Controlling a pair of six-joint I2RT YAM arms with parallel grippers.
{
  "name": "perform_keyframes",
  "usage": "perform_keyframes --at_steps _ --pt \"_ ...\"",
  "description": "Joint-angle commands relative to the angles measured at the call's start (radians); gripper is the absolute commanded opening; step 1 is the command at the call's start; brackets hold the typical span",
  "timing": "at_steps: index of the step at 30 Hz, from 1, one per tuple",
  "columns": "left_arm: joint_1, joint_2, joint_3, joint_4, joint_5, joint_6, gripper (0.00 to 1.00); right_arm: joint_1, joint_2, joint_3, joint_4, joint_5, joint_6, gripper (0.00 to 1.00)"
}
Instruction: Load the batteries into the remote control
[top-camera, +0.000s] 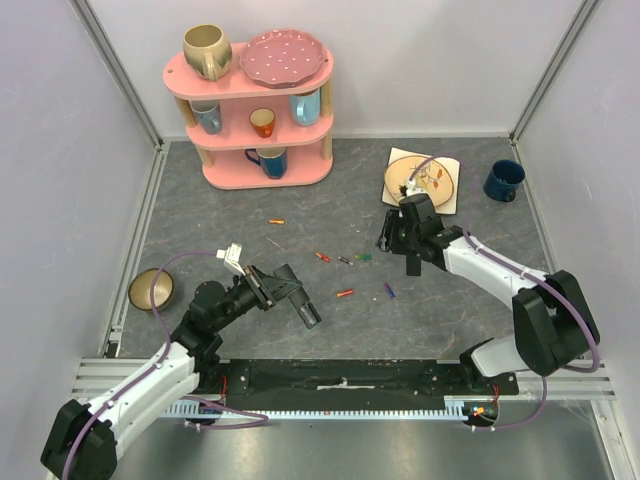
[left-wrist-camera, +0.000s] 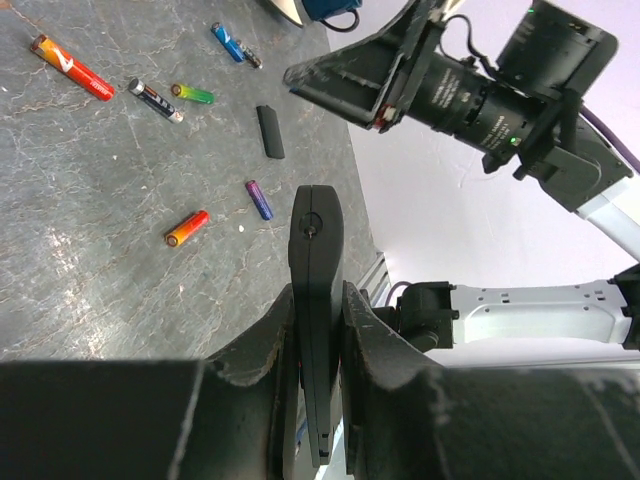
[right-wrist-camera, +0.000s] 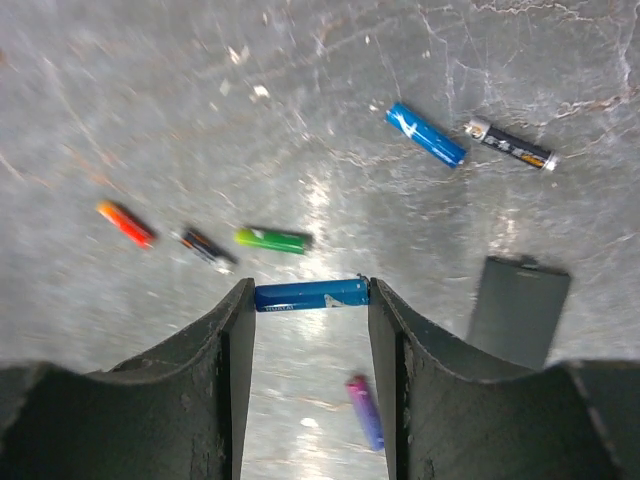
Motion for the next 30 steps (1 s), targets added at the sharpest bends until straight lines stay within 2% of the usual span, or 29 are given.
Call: perform_keyframes --at_steps 1,6,10,11,19,28,30 --pt "0.0 0.009 0.0 0.042 -0.006 0.009 0.02 -0.003 -0.056 -0.036 0.087 0.055 0.361 0.0" --pt "0.0 -0.006 0.002 0.027 -0.013 0.011 0.02 0.008 -0.087 -0.082 0.08 0.178 0.646 0.0" --pt "0.0 -0.013 0.003 0.02 -0.023 0.017 0.02 0.037 -0.083 -0.084 -0.033 0.374 0.885 0.0" --pt "0.0 -0.009 0.005 0.019 -0.023 0.026 0.02 0.041 -0.077 -0.087 -0.032 0.374 0.935 0.0" --pt "-0.003 -0.008 0.0 0.014 -0.029 0.031 0.02 0.093 0.064 0.01 -0.141 0.388 1.028 0.0" --pt "-0.004 -0.039 -0.004 -0.012 -0.033 0.035 0.02 0.1 0.126 0.025 -0.15 0.391 1.036 0.0" --pt "-0.004 -0.045 -0.008 -0.013 -0.041 0.034 0.02 0.1 0.138 0.034 -0.153 0.385 1.031 0.06"
